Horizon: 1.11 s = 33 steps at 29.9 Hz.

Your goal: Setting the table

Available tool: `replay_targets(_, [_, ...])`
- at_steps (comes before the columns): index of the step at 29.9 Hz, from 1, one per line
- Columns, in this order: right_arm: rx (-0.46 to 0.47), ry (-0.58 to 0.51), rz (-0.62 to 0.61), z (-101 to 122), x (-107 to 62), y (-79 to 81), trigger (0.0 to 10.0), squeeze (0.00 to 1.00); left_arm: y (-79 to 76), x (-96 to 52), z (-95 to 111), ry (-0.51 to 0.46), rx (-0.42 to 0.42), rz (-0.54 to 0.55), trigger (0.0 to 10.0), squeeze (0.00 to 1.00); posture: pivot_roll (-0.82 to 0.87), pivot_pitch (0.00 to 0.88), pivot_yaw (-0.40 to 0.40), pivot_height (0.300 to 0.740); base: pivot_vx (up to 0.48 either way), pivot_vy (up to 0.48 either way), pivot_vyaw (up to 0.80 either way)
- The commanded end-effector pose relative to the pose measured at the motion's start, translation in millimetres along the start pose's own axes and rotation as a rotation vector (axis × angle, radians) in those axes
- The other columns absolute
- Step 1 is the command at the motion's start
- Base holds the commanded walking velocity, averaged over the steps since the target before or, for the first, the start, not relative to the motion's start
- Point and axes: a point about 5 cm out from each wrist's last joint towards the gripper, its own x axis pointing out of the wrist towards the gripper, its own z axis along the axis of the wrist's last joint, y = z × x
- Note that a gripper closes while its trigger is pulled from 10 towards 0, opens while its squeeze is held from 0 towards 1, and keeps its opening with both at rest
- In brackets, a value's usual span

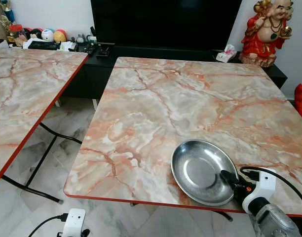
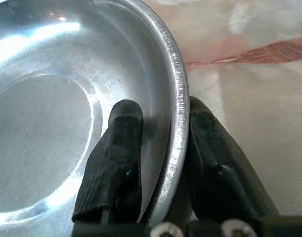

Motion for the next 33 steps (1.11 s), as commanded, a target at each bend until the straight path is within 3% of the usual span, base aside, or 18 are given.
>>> replay_targets(1, [0.004,0.062,-0.024,-11,-2.2,-4.3,10.0,0.00,1.4,-1.3,-7,0.023,-0.003,0.000,10.0,0.00,0.03,0.011,-0.046,0.740,0.000,0.000,0.00])
replay_targets(10, [-0.025,-0.003,-0.044,8,-1.9,-10.1,10.0,0.00,4.4,-2.5,-10,0.026,-0.006,0.004,10.0,0.00,0.03,0.008,-0.047,0.740,0.000,0.000,0.00])
replay_targets(17, [-0.046,-0.069,-0.019,26,-0.4,-5.3,10.0,0.00,6.7,-3.1,-12,0.028,-0.010,0.007,10.0,0.00,0.03,0.005,-0.050,0.740,0.000,0.000,0.00])
replay_targets(30, [-0.052,-0.047,0.000,23,-0.1,-2.5,10.0,0.00,6.1,-3.6,-14,0.035,-0.009,0.005,10.0,0.00,0.03,0.008,-0.051,0.740,0.000,0.000,0.00])
replay_targets(31, [-0.050,-0.044,0.005,23,-0.3,-2.3,10.0,0.09,6.0,-3.6,-14,0.035,-0.009,0.005,10.0,0.00,0.03,0.008,-0.051,0.740,0.000,0.000,0.00])
replay_targets(32, [-0.052,-0.041,0.009,22,-0.6,-1.9,10.0,0.91,6.0,-3.6,-14,0.035,-0.009,0.004,10.0,0.00,0.03,0.008,-0.051,0.740,0.000,0.000,0.00])
replay_targets(33, [-0.052,-0.041,0.009,22,-0.6,-1.9,10.0,0.91,6.0,-3.6,-14,0.035,-0.009,0.004,10.0,0.00,0.03,0.008,-0.051,0.740,0.000,0.000,0.00])
